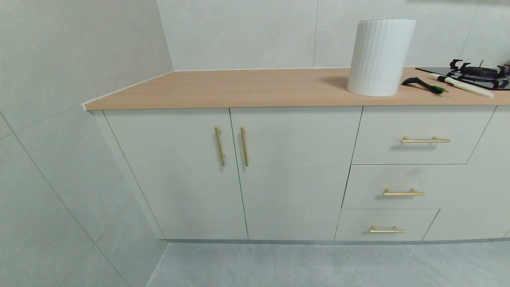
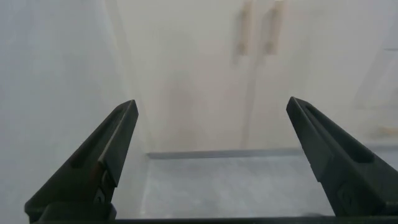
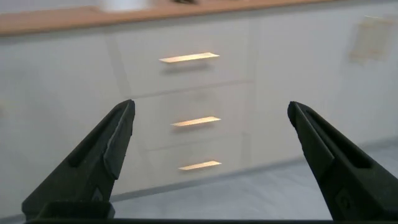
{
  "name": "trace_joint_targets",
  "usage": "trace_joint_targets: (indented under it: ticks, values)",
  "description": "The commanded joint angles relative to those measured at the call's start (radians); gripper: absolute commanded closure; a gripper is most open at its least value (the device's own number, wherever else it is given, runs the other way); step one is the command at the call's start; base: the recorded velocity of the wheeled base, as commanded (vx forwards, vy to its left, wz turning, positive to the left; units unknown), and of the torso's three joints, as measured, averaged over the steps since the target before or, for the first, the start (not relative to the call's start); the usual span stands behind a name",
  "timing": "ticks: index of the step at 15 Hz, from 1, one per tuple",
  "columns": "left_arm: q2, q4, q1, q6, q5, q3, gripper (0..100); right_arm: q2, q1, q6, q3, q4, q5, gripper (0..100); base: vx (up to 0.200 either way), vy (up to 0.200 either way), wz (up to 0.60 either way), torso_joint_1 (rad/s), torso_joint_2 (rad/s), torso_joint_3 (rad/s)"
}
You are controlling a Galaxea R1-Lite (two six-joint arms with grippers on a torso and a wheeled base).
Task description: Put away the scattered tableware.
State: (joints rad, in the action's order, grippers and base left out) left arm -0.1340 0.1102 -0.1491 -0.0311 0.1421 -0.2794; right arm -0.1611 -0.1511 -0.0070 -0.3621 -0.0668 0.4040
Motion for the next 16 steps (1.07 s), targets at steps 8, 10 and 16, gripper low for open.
trace_joint_targets:
  ticks: [8,10,16]
  values:
    - [0.134,-0.182,0.154,-0.076,-0.03,0.279,0,0.161,0.154,-0.01,0.362,0.134,-0.232,0,0.0,0.0,0.0,0.0,0.0,0.0]
    - [0.134,-0.169,0.154,-0.058,-0.101,0.279,0,0.16,0.154,0.036,0.362,0.113,-0.344,0,0.0,0.0,0.0,0.0,0.0,0.0]
    - [0.134,-0.15,0.154,-0.05,-0.225,0.278,0,0.16,0.154,0.013,0.361,0.061,-0.449,0,0.0,0.0,0.0,0.0,0.0,0.0]
